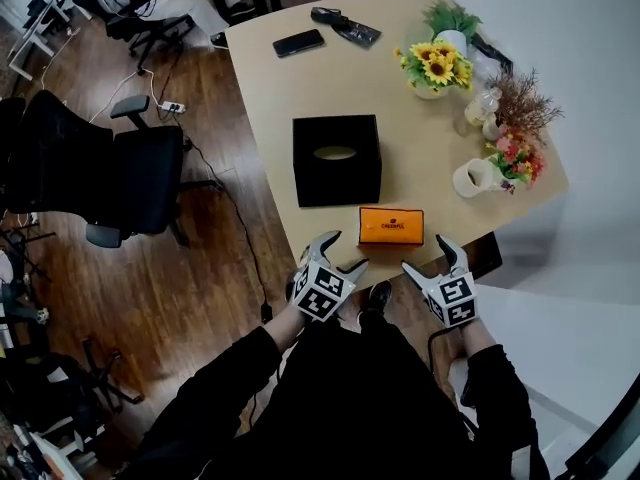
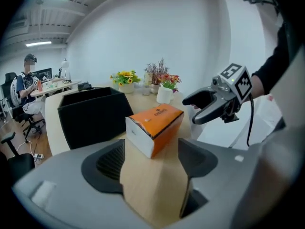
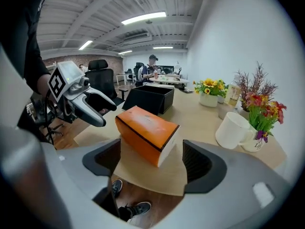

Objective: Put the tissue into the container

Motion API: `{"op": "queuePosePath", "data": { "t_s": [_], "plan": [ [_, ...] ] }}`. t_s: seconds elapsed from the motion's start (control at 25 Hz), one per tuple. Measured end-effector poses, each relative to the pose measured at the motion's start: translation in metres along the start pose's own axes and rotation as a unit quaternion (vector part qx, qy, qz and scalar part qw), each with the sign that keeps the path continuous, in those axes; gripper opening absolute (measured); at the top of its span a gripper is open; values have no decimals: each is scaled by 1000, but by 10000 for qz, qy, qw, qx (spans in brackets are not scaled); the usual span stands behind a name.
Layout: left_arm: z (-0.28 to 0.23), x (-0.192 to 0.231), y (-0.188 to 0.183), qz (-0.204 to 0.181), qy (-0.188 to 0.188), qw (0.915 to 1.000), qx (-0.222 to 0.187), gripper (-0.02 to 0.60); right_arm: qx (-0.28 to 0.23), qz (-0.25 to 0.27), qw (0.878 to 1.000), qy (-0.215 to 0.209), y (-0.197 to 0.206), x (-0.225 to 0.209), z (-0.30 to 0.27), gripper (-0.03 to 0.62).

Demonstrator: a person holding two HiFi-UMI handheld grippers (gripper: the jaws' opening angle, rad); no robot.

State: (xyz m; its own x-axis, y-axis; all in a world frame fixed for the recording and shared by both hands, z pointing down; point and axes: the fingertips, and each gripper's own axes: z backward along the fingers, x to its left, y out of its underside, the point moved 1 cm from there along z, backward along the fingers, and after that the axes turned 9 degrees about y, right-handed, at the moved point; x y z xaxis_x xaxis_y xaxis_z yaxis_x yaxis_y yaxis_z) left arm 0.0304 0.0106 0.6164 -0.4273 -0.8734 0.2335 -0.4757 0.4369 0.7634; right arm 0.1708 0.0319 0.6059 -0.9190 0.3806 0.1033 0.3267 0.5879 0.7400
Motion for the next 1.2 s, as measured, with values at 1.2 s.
{"op": "queuePosePath", "data": {
  "t_s": [1.2],
  "plan": [
    [-36,10,-11,422,232,9988,-134,202,-101,-1341,9845,-1128,-2,-14,-33,165]
  ]
}}
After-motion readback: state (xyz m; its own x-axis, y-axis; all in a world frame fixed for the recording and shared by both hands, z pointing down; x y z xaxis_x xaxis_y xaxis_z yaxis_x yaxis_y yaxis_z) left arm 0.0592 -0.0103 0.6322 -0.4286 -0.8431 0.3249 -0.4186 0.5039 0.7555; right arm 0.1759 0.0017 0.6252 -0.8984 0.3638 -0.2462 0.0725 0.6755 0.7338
